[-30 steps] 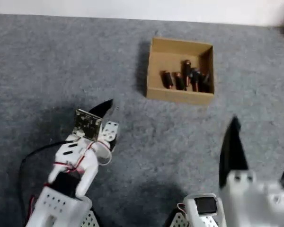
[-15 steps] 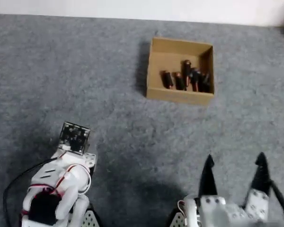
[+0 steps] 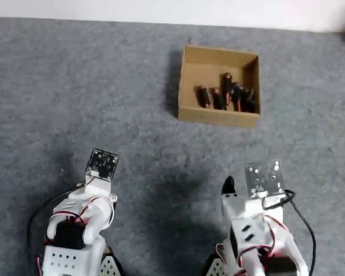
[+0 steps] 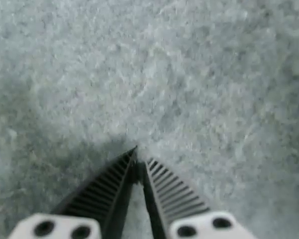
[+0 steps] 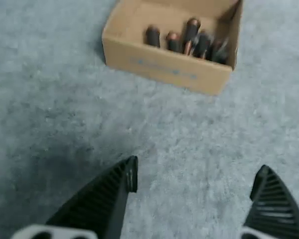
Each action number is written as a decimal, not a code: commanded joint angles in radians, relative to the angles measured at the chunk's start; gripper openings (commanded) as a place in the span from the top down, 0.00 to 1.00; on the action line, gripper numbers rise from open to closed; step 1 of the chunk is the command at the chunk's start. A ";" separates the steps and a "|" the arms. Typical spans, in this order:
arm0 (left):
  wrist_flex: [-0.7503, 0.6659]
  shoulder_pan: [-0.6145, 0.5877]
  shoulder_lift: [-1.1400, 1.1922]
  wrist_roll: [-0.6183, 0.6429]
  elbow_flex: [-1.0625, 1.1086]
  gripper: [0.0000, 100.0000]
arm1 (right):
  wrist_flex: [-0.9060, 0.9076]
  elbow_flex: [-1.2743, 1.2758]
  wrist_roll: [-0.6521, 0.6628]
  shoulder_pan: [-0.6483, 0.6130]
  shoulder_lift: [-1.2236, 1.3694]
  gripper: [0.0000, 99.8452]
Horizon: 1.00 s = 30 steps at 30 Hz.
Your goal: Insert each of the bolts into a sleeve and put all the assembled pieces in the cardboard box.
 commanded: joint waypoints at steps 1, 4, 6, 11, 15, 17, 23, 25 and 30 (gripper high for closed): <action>-0.023 -0.002 -0.012 0.000 0.024 0.99 | -0.168 0.162 0.011 0.067 -0.008 0.66; 0.023 -0.002 -0.012 -0.002 0.024 0.99 | -0.318 0.383 0.011 0.133 -0.008 0.66; 0.046 -0.007 -0.012 -0.002 0.024 0.99 | -0.423 0.526 0.011 0.170 -0.008 0.66; 0.046 -0.008 -0.012 -0.002 0.024 0.99 | -0.476 0.688 0.006 0.217 -0.007 0.66; 0.046 -0.008 -0.012 -0.002 0.024 0.99 | -0.380 0.657 0.009 0.217 0.001 0.66; 0.046 -0.008 -0.012 -0.002 0.024 0.99 | -0.309 0.657 0.009 0.222 0.002 0.66; 0.046 -0.008 -0.012 0.000 0.024 0.99 | -0.193 0.657 0.009 0.226 -0.002 0.66; 0.046 -0.008 -0.012 0.000 0.024 0.99 | -0.193 0.657 0.009 0.271 -0.002 0.66; 0.046 -0.008 -0.012 0.000 0.024 0.99 | -0.191 0.656 0.009 0.409 -0.005 0.66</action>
